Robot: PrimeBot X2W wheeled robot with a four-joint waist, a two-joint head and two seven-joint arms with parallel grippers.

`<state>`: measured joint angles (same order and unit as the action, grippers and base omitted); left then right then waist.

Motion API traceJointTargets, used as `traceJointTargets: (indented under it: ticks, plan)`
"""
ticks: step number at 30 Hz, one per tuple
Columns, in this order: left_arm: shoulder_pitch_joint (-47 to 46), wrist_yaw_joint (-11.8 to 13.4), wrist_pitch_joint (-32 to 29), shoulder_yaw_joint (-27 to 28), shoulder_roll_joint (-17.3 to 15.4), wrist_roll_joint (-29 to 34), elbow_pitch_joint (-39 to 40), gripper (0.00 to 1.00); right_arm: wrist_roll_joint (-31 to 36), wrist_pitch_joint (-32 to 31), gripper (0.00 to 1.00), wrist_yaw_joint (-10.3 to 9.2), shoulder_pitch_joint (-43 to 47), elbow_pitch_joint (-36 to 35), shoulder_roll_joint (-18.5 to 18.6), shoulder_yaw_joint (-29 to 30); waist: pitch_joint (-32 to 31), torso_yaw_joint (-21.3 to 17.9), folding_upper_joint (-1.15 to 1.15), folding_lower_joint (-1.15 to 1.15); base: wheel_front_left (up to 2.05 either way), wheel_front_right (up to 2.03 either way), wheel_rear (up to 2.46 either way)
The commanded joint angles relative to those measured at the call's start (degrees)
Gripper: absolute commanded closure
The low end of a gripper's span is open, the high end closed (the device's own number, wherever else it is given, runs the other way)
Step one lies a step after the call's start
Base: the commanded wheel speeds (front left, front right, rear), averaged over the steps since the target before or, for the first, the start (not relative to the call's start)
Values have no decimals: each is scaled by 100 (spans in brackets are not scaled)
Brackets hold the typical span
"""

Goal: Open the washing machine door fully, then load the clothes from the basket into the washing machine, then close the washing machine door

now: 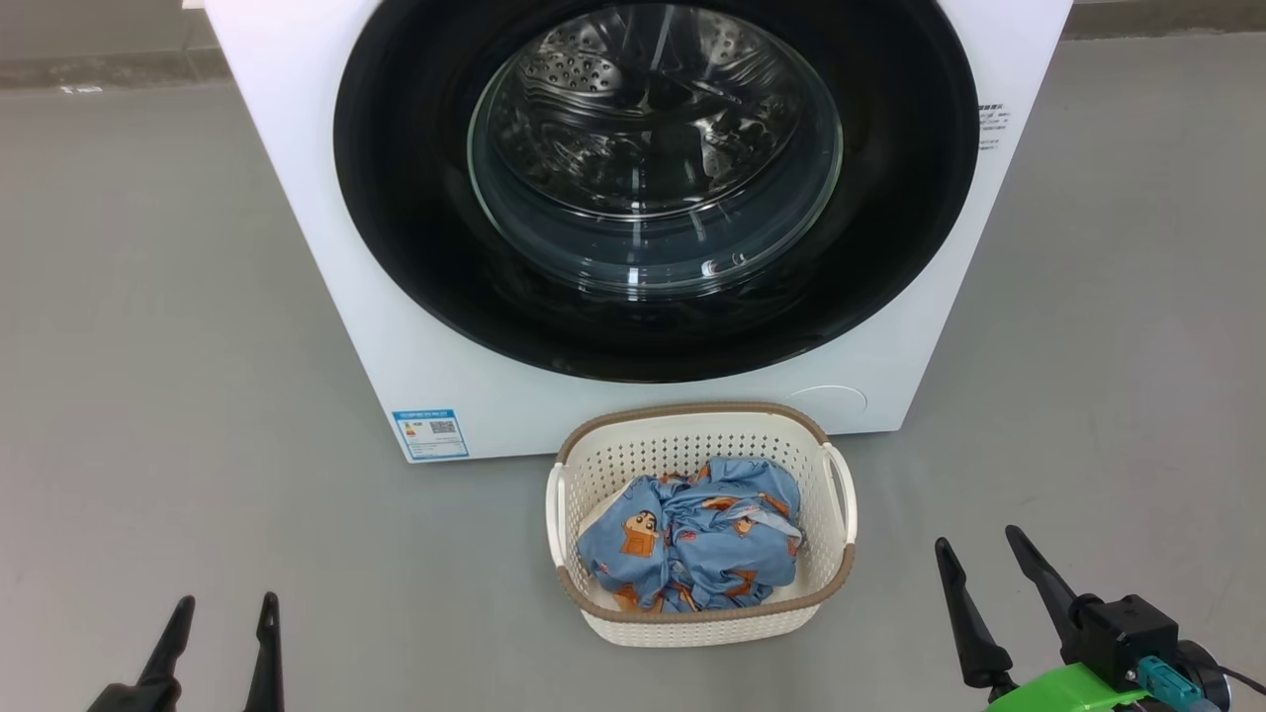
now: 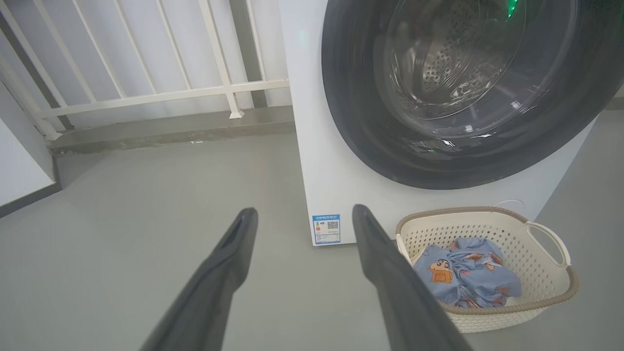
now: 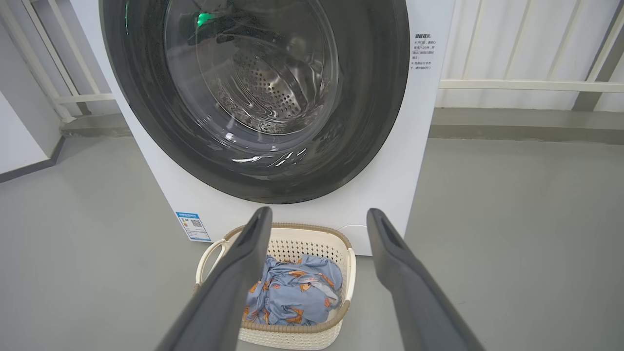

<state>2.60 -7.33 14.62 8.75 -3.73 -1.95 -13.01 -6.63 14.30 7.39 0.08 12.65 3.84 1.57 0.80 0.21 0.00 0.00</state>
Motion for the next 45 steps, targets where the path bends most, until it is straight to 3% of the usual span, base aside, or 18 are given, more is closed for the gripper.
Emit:
traceJointTargets:
  ticks: [1, 45]
  plan:
    - [-107, -4, 38, 209, -71, -51, 111, 0, 26, 70, 0, 10, -42, -151, 30, -145, 5, 1, 0, 0, 27, 30, -57]
    - [-189, -15, 38, 305, -43, -123, 217, 0, 40, 70, 0, 10, -116, -141, -24, -183, 124, -70, 0, 0, 69, 74, -143]
